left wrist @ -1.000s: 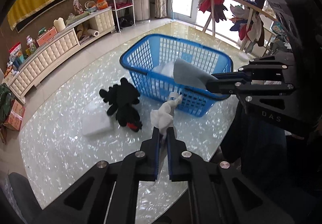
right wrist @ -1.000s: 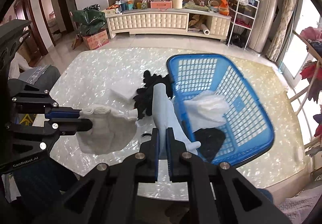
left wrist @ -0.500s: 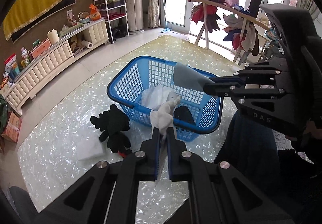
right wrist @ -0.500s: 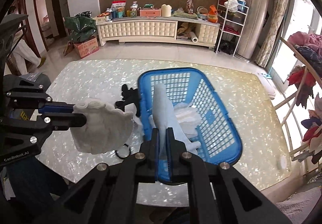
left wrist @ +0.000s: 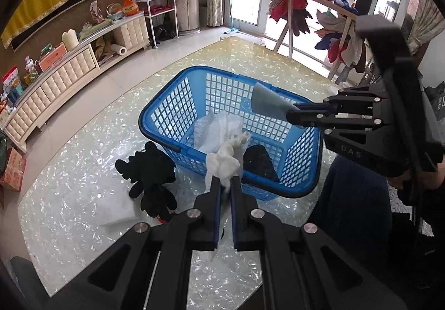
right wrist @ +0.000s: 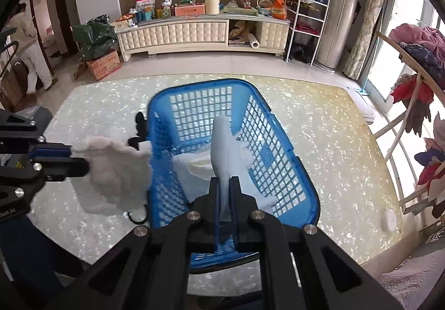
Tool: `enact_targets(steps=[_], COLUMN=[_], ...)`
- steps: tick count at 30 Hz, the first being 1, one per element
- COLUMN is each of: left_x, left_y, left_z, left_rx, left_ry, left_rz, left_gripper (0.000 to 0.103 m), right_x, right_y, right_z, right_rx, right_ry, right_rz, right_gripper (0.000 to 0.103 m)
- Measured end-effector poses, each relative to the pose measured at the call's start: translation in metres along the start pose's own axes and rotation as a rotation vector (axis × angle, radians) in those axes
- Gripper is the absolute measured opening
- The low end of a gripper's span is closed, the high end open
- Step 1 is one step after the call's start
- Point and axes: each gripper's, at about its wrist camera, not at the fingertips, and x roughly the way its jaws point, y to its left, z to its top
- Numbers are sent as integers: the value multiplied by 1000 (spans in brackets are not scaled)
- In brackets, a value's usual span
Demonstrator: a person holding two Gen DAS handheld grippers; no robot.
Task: Organize soft objects
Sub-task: 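Open the right tool to drop the light blue cloth into the basket, then lower the white folded cloth into the basket and open the left tool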
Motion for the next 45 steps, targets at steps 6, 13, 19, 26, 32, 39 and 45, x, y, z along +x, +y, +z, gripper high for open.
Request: enact_targets(steps=[6, 13, 19, 26, 32, 39, 45], left_x=[11, 18, 21, 22, 16, 7, -6], left_y=[9, 19, 24, 26, 27, 29, 32], left_z=[1, -2, -4, -7, -8, -8, -3], left_rx=[-18, -38, -49, -62, -63, -65, -58], left_ry=[16, 28, 29, 31, 20, 0, -30], left_rz=[-14, -23, -30, -37, -32, -20, -1], left_gripper=[5, 5, 5, 5, 5, 5, 5], right_x=[28, 47, 50, 52, 42, 37, 31], right_y=[4, 10, -1, 13, 10, 8, 25], right_z=[-6, -12, -14, -27, -28, -34, -26], right_rx=[-16, -25, -20, -55, -8, 47, 13], right_ry=[73, 139, 165, 219, 208, 228, 210], right_rz=[-22, -31, -87, -77, -57, -38, -51], right_gripper=[6, 6, 6, 6, 47, 65, 81])
